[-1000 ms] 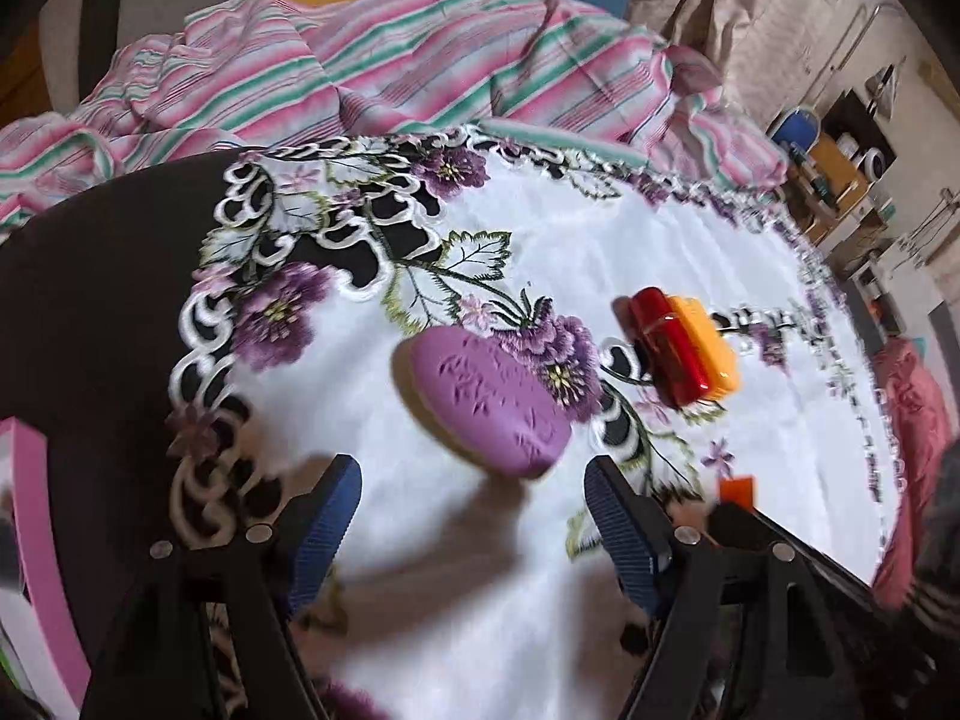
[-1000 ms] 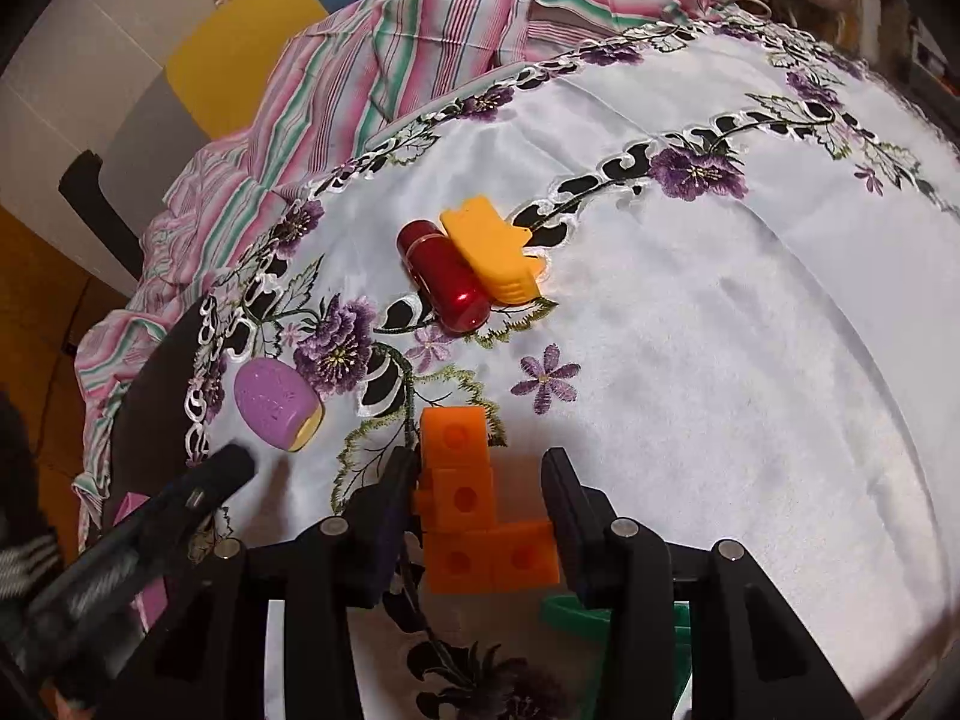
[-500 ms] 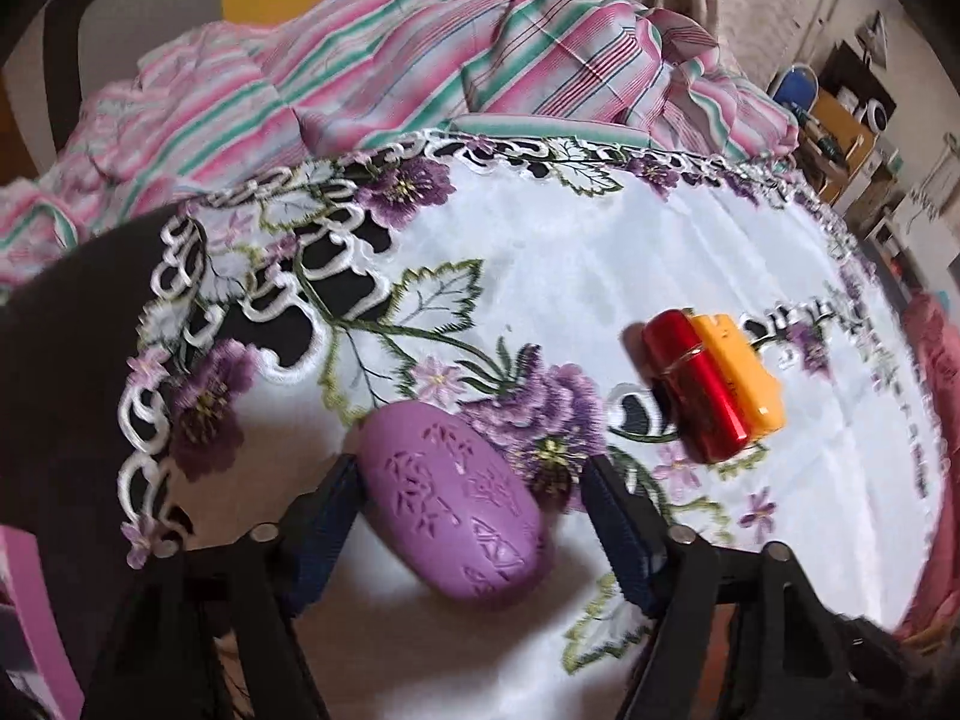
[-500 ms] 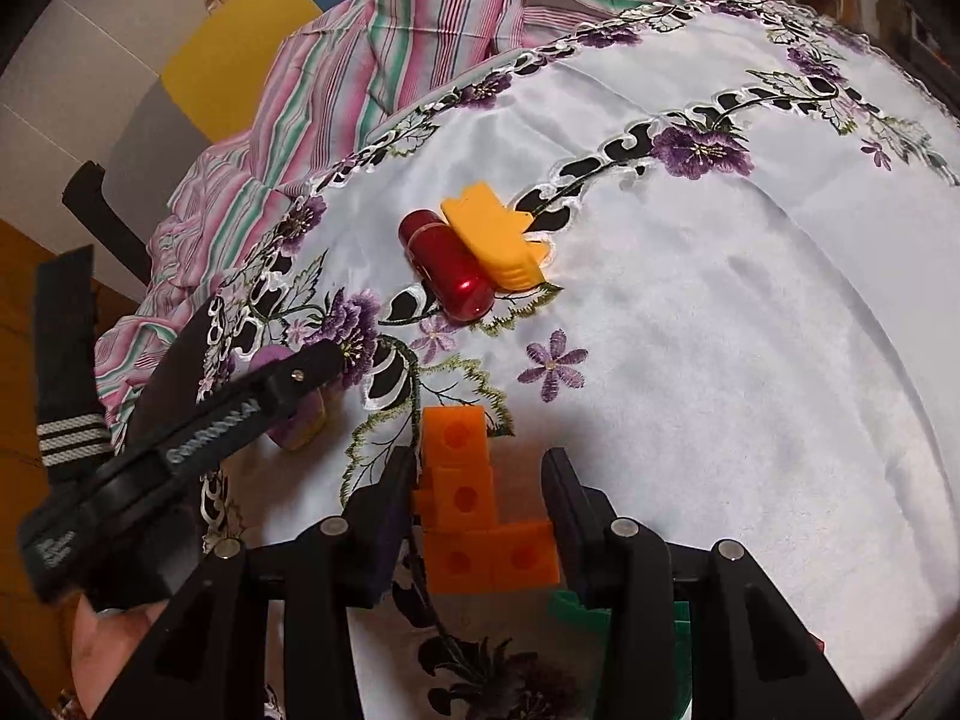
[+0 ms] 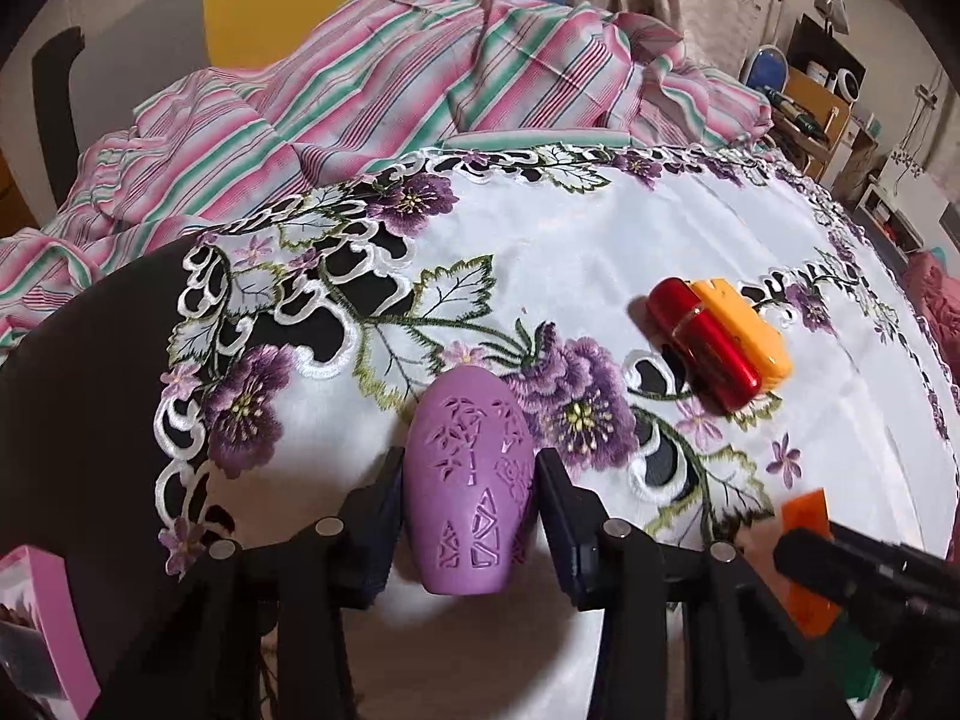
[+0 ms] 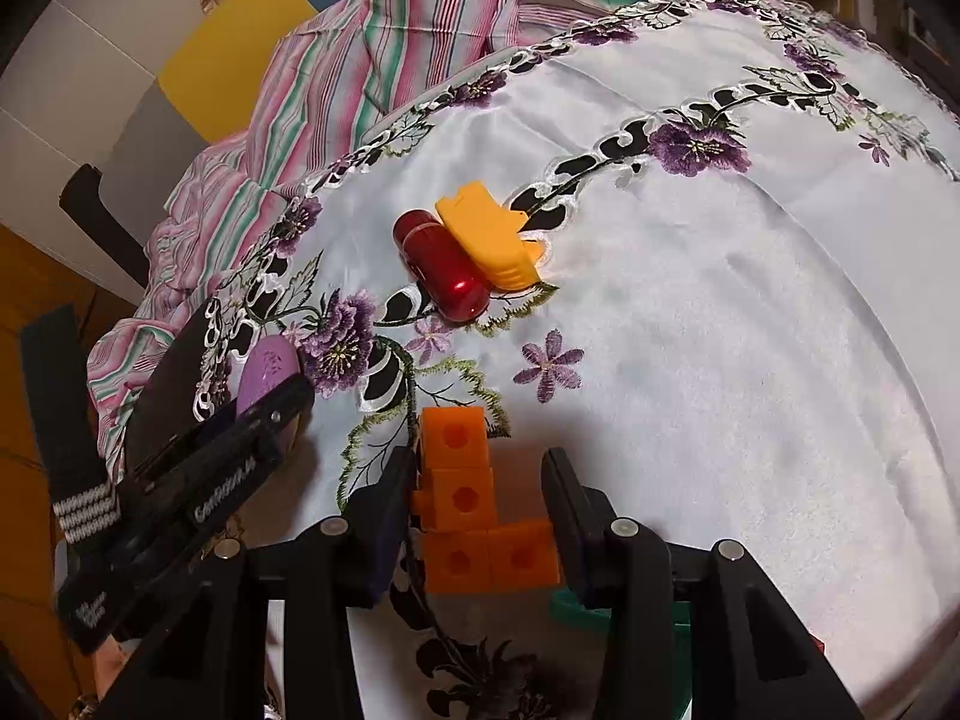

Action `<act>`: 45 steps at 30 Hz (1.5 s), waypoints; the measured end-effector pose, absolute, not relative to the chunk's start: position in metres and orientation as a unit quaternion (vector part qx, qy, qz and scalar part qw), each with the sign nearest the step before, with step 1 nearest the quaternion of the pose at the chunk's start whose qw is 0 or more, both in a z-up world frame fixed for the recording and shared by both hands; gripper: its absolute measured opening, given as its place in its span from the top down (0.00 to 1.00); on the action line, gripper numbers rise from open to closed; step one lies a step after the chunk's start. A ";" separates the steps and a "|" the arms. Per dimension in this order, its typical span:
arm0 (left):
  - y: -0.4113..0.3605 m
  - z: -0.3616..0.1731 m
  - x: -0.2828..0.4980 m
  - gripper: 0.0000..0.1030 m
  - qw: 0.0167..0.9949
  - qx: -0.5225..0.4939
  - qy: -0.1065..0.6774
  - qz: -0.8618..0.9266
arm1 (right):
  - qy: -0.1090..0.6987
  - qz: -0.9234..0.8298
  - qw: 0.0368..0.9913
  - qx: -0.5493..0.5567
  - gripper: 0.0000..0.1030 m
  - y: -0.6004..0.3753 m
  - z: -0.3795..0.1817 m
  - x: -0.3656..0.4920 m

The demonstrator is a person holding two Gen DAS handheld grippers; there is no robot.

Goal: Organize rigid objects
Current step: 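Carry the lavender brush into the tray and open the left tool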

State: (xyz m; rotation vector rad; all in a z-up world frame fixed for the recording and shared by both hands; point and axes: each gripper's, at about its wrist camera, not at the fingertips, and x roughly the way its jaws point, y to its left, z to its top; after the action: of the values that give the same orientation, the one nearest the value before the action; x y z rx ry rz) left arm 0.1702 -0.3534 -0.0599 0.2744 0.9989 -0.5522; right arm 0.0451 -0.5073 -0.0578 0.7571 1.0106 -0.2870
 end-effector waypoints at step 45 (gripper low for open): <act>-0.161 -0.006 0.072 0.59 0.864 -0.032 0.434 -0.252 | 0.444 -0.110 0.847 0.270 0.57 -0.481 -0.034 0.052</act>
State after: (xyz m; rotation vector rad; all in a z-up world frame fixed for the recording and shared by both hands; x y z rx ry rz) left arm 0.0717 -0.1608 -0.0061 -0.0669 0.9093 -0.5281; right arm 0.0521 -0.4811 -0.0337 0.5685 0.9356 -0.2323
